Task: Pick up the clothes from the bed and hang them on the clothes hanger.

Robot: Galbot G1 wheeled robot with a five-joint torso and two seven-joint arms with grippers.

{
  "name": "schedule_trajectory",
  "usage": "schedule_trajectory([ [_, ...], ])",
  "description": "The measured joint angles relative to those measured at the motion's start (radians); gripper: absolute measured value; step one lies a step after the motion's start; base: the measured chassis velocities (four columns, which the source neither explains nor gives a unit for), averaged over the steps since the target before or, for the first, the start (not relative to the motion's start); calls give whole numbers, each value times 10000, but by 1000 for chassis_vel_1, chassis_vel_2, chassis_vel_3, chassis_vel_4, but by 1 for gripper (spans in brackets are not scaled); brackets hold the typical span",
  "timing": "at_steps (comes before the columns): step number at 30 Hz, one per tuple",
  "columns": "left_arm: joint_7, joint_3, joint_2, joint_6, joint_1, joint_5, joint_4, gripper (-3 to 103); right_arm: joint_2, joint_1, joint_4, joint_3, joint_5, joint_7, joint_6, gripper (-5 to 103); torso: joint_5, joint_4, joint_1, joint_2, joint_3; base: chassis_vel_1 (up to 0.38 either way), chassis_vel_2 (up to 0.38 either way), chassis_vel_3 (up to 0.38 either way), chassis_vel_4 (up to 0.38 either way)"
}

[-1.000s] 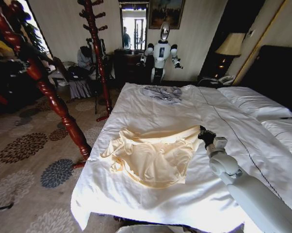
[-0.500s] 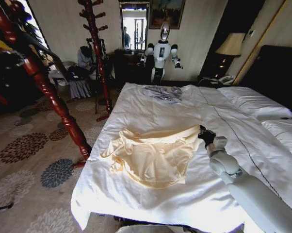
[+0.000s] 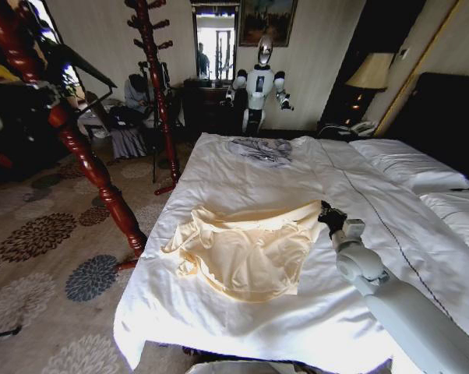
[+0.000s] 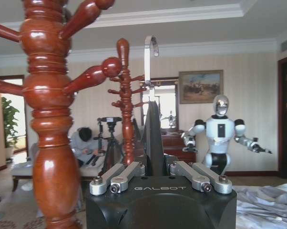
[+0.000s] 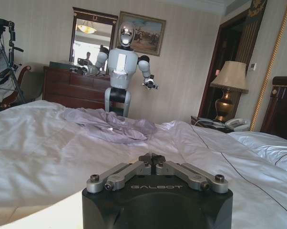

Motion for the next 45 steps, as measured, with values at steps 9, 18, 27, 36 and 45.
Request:
schedule_trajectory([
  [9, 1233, 27, -324, -1057, 1425, 697, -610, 16, 51, -80, -15, 2, -48, 130, 3, 0, 0, 1, 0, 0, 0, 0, 0, 0, 0],
  [18, 2373, 249, -1056, -2171, 3301, 2292, -1307, 16, 79, -274, -12, 89, -69, 165, 1, 0, 1, 1, 0, 0, 0, 0, 0, 0, 0],
  [27, 3721, 1318, -1882, -2987, 4973, 4375, -1710, 16, 171, -559, 40, 176, -160, 72, 34, 0, 0, 1, 0, 0, 0, 0, 0, 0, 0],
  [36, 5496, 2231, -2030, -3594, 6057, 5781, -1882, 16, 153, -420, -44, 68, -199, 27, 58, 0, 1, 1, 0, 0, 0, 0, 0, 0, 0],
  [45, 6950, 2463, -1825, -4275, 7777, 7247, -1717, 16, 263, -326, -156, -132, -157, -87, 126, 0, 2, -2, 0, 0, 0, 0, 0, 0, 0],
])
